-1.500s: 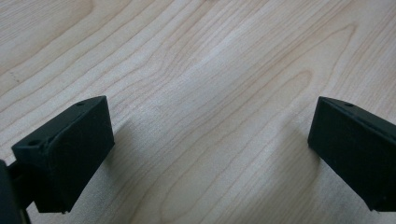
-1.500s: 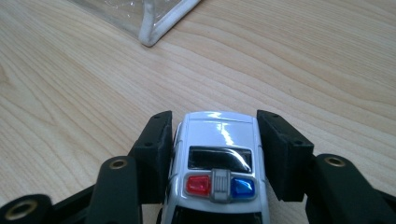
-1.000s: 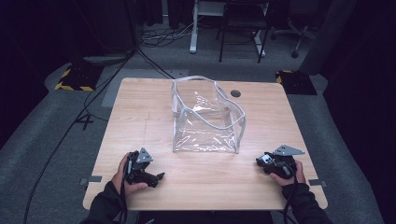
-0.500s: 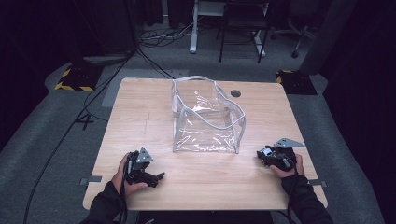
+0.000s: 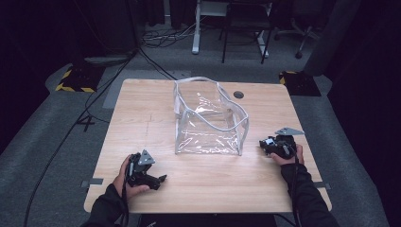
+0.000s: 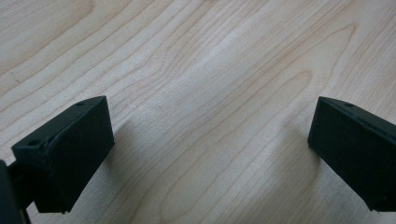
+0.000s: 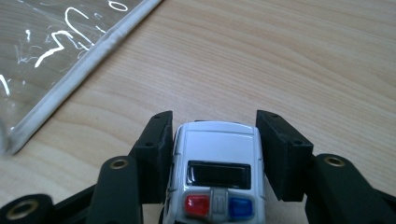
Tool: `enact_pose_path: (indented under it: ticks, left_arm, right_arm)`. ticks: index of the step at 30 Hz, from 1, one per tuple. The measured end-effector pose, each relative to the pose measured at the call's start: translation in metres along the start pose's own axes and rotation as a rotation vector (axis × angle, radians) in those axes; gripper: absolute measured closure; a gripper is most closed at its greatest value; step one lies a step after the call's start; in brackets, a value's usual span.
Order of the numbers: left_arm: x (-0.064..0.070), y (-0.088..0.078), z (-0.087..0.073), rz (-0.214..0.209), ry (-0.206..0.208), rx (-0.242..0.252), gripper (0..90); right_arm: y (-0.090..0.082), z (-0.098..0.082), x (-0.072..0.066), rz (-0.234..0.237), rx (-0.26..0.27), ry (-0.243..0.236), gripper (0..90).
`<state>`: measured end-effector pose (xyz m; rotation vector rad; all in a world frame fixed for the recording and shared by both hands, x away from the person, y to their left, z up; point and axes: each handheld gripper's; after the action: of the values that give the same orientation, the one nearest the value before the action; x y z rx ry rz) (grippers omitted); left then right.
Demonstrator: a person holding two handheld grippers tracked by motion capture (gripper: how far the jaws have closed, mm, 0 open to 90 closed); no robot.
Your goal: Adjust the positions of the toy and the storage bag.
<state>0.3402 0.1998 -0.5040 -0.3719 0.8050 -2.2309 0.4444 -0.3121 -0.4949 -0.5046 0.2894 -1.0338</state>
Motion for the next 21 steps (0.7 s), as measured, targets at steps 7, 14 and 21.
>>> enact_pose_path:
  ticks: [7,14,21]
  left_arm:
    - [0.000,0.000,0.000,0.000,0.000,0.000,0.4]
    - [0.000,0.000,0.000,0.003,0.001,0.000,0.4]
    - [0.000,0.000,0.000,0.000,0.000,0.000,0.4]
  right_arm:
    - [0.018,0.012,0.002,-0.018,-0.019,-0.003,48.5]
    - [0.030,0.017,0.003,-0.037,-0.034,0.008,48.5]
    - [0.035,0.020,0.005,-0.042,-0.029,0.034,48.1]
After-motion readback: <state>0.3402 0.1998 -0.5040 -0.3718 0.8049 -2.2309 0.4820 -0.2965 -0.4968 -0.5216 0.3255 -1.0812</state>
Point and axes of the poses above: each handheld gripper's, and its own axes: y roughly forward along the jaws, z roughly out of its top, x roughly to its right, and after that the axes turned 9 degrees about x, right-handed
